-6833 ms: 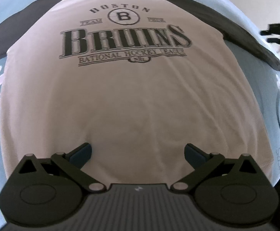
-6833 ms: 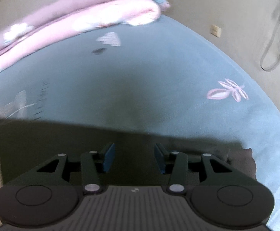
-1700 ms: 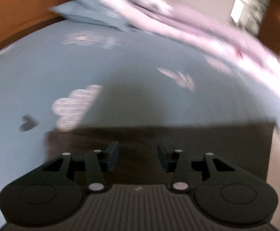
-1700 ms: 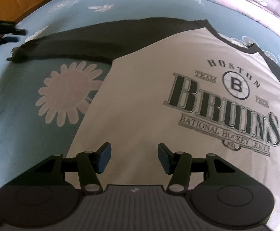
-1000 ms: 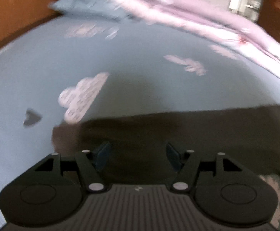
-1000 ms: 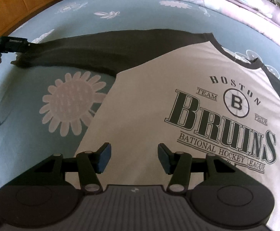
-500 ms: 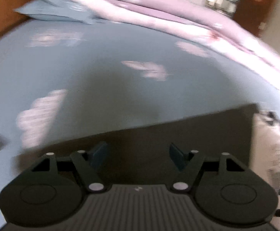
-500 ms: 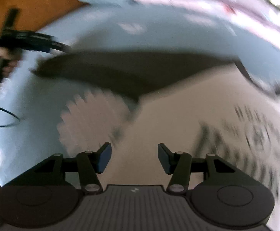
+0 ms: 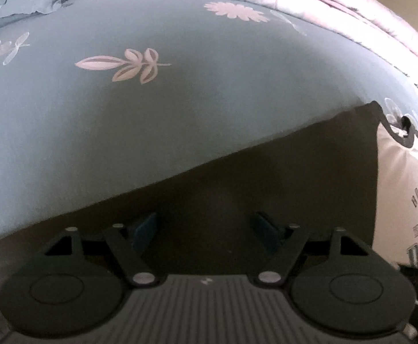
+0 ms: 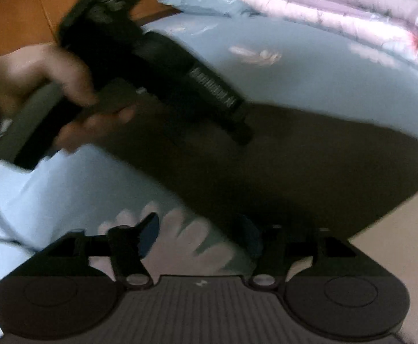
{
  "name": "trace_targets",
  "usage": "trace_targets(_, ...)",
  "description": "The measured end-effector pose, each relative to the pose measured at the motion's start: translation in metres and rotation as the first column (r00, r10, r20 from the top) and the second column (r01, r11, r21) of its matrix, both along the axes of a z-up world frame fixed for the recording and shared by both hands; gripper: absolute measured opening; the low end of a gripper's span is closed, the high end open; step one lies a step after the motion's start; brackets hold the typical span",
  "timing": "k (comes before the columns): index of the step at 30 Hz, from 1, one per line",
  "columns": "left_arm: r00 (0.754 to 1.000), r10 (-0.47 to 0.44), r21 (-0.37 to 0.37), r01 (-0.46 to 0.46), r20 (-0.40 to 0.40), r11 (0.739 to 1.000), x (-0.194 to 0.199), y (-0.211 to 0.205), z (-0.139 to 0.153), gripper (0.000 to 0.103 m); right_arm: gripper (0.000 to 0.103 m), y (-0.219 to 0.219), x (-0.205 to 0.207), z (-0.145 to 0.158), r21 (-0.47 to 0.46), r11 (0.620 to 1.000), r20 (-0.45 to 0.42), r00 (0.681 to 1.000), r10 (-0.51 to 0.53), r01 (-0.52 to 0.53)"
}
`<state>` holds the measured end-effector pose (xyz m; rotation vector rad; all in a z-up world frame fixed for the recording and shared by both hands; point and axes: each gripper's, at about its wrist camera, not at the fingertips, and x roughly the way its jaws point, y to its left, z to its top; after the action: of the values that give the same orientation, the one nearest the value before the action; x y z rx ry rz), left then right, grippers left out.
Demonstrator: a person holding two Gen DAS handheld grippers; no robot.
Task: Fold clothes
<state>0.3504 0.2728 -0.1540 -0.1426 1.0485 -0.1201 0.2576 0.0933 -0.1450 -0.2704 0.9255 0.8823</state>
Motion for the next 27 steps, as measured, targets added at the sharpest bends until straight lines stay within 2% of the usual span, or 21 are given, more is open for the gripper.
trace_targets(3, 1.000, 0.006, -0.001, -0.006, 0.007, 1.000, 0.001, -0.001, 0.002, 0.078, 0.077, -0.001, -0.015, 0.003, -0.027, 0.998, 0.014, 0.999, 0.049, -0.048)
trace_targets(5, 1.000, 0.016, 0.021, -0.016, 0.014, 1.000, -0.006, -0.004, 0.010, 0.078, 0.076, -0.002, -0.017, 0.008, -0.034, 0.998, -0.017, 0.999, 0.045, -0.046)
trace_targets(8, 0.991, -0.055, 0.030, 0.052, 0.123, 0.998, -0.037, -0.007, 0.024, 0.079, 0.076, -0.017, -0.024, 0.031, 0.005, 1.000, -0.006, 1.000, 0.015, -0.015)
trace_targets(10, 0.976, -0.117, 0.095, 0.100, 0.184, 0.990, -0.059, -0.016, 0.025, 0.079, 0.076, -0.030, -0.028, 0.042, 0.016, 1.000, -0.009, 1.000, -0.007, 0.007)
trace_targets(13, 0.959, -0.210, 0.171, 0.178, 0.192, 0.969, -0.082, -0.029, 0.012, 0.079, 0.076, -0.048, -0.034, 0.053, 0.004, 0.999, -0.018, 0.999, -0.044, 0.044)
trace_targets(22, 0.976, -0.184, 0.115, 0.171, 0.117, 0.979, -0.118, -0.014, -0.002, 0.082, 0.076, -0.088, -0.053, 0.074, -0.060, 0.992, 0.018, 0.994, -0.109, 0.109)
trace_targets(23, 0.978, -0.168, 0.132, 0.151, 0.126, 0.980, -0.119, -0.014, 0.002, 0.082, 0.076, -0.092, -0.054, 0.076, -0.063, 0.991, 0.026, 0.993, -0.115, 0.116)
trace_targets(27, 0.982, -0.110, 0.032, 0.107, 0.155, 0.994, -0.110, -0.014, 0.010, 0.082, 0.076, -0.108, -0.059, 0.086, -0.057, 0.987, 0.034, 0.988, -0.150, 0.151)
